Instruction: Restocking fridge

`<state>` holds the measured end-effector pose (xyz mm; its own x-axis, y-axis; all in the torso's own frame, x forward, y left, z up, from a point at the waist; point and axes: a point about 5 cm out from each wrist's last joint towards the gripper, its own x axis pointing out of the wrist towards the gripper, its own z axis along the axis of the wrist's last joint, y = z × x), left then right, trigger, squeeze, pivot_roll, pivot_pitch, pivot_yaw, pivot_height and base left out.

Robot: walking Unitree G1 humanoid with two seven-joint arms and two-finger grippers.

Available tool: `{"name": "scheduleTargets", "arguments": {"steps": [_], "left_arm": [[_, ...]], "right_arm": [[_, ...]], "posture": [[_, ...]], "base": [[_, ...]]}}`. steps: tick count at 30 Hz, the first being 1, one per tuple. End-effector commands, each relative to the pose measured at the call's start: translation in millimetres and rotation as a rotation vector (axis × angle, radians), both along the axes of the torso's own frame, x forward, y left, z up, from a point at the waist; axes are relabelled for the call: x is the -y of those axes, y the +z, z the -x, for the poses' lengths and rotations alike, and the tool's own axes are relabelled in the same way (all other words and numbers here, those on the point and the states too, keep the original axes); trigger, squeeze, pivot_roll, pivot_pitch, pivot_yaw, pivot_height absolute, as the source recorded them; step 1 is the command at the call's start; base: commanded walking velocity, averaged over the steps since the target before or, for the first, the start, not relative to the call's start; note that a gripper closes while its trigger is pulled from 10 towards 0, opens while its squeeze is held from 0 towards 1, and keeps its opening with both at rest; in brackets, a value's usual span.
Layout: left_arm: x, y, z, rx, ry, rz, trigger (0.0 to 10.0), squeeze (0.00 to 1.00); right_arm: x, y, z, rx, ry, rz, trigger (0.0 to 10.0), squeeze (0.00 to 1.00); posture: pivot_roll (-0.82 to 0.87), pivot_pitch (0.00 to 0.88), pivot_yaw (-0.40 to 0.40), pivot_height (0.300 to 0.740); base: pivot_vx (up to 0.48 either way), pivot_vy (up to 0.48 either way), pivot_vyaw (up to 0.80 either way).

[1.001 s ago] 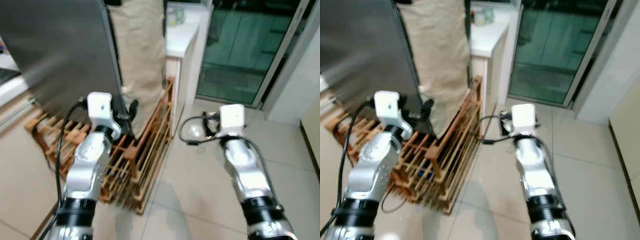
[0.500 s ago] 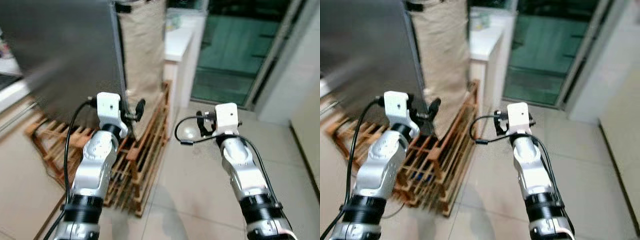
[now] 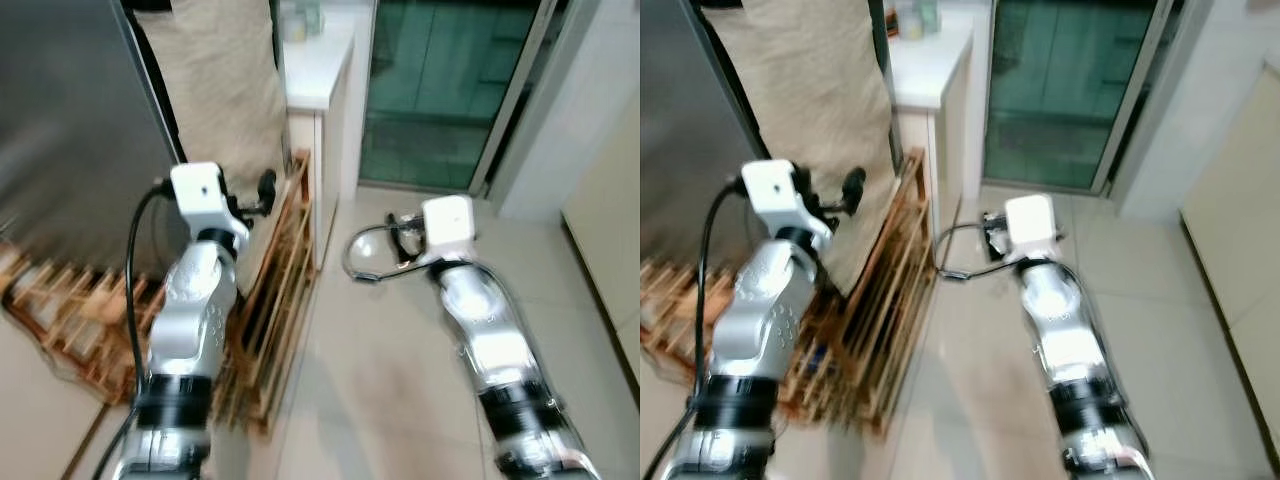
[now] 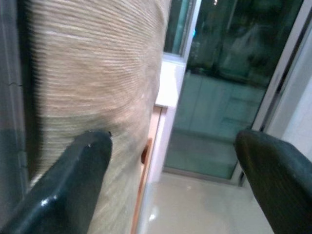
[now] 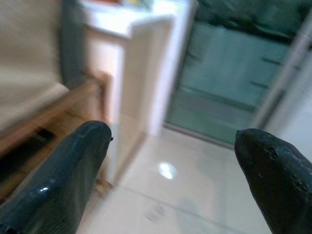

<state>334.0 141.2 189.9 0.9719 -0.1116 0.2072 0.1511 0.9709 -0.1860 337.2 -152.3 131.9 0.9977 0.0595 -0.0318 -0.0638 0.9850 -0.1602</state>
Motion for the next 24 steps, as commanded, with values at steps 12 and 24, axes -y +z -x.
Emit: {"name": "scheduleTargets", "arguments": {"steps": [12, 24], "left_arm": [[-11.2, 4, -1.1, -0.001, 0.012, -0.077, 10.0, 0.00], [-1.5, -8, -45.2, -0.147, 0.082, -0.091, 10.0, 0.00]], "right_arm": [[-12.5, 3, -1.2, 0.010, 0.037, -0.029, 10.0, 0.00], [-17.4, 7, 0.1, 0.030, 0.062, -0.041, 10.0, 0.00]], "posture": [[-0.15, 0.000, 0.032, 0.740], [-0.17, 0.000, 0.039, 0.740]], "base": [[0.000, 0.000, 0.00], [0.000, 0.000, 0.00]]}}
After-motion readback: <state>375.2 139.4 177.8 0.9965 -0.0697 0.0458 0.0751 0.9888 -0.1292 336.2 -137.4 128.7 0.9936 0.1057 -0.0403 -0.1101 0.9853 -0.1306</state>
